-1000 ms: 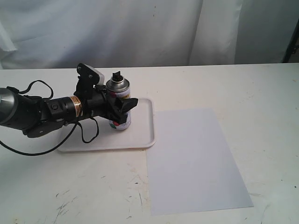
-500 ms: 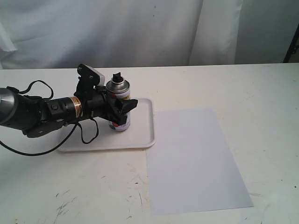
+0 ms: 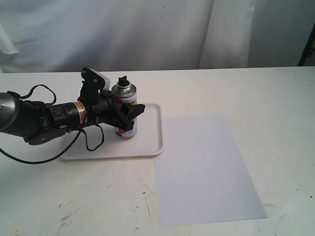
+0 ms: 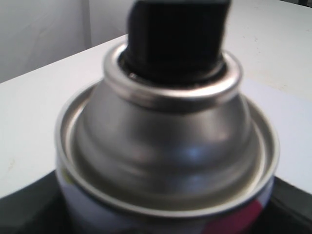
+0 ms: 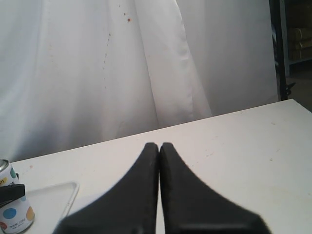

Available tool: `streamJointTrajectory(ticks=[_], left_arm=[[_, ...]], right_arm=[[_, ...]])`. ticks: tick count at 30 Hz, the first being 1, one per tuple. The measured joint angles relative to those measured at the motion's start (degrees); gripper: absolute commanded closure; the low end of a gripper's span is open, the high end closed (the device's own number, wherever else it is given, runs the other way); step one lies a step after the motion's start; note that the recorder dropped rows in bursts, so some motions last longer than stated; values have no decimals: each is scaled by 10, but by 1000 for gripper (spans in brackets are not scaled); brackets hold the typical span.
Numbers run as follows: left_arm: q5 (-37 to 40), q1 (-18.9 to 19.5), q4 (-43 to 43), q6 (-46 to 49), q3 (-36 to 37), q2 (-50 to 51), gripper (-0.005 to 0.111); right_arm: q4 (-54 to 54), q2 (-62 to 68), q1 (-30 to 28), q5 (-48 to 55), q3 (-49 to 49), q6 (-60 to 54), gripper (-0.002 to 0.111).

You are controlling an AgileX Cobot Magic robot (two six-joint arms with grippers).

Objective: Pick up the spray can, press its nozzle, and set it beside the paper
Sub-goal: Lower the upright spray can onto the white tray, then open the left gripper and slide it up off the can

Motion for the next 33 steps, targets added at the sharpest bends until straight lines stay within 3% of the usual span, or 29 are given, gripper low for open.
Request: streamJointTrajectory(ticks=[33], left_arm=[[25, 0, -11, -82, 0, 0, 80]], right_arm=[[0, 0, 0, 0, 0, 0, 108]])
